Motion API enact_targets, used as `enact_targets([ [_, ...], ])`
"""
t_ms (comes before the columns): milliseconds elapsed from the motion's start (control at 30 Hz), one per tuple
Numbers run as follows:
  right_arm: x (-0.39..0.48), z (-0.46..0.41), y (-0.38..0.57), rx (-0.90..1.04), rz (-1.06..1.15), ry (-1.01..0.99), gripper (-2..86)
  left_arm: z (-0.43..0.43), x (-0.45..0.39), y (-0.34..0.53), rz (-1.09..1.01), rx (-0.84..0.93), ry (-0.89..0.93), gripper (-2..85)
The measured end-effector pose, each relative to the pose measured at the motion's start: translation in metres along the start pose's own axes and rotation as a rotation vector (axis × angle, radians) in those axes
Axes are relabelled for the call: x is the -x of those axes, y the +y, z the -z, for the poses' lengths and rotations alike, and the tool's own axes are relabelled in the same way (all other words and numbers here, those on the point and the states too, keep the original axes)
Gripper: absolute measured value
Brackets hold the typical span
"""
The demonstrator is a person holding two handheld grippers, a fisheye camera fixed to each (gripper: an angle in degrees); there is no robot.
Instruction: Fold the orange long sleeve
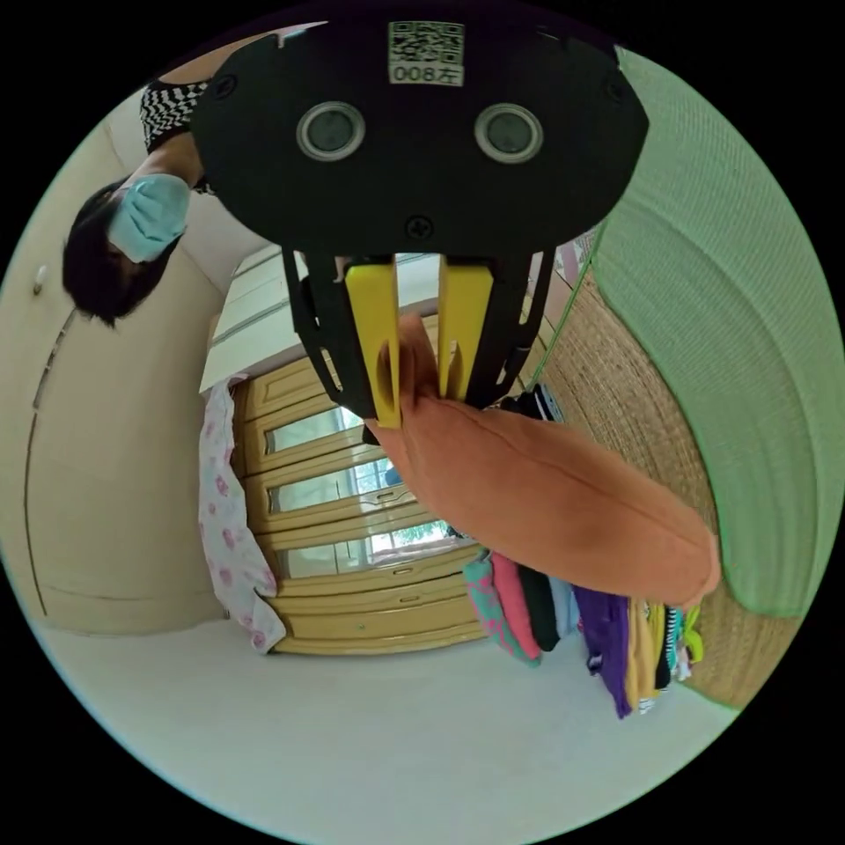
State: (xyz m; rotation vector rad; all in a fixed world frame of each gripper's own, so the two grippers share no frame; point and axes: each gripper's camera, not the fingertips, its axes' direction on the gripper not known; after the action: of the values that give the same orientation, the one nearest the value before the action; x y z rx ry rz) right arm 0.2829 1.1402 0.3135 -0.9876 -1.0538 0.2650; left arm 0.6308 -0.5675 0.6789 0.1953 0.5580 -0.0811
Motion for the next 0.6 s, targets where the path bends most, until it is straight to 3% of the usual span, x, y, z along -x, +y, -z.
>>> enact_targets([
  [200, -0.147, 0.046, 0.071, 0.056, -0.263, 0.203, 2.2, -0.107, 0.039, -0.019, 0.124, 0.104, -0.145, 8.5],
  [333, -0.280, 0.035, 0.165, 0.132, -0.566, 0.234, 3.0, -0.168, 0.109, 0.015, 0.485, 0.254, -0.232, 8.7],
  [600, -0.294, 0.082, 0.213, 0.057, -0.572, 0.235, 4.2, -0.242, 0.072, 0.008, 0.485, 0.341, -0.205, 9.3],
])
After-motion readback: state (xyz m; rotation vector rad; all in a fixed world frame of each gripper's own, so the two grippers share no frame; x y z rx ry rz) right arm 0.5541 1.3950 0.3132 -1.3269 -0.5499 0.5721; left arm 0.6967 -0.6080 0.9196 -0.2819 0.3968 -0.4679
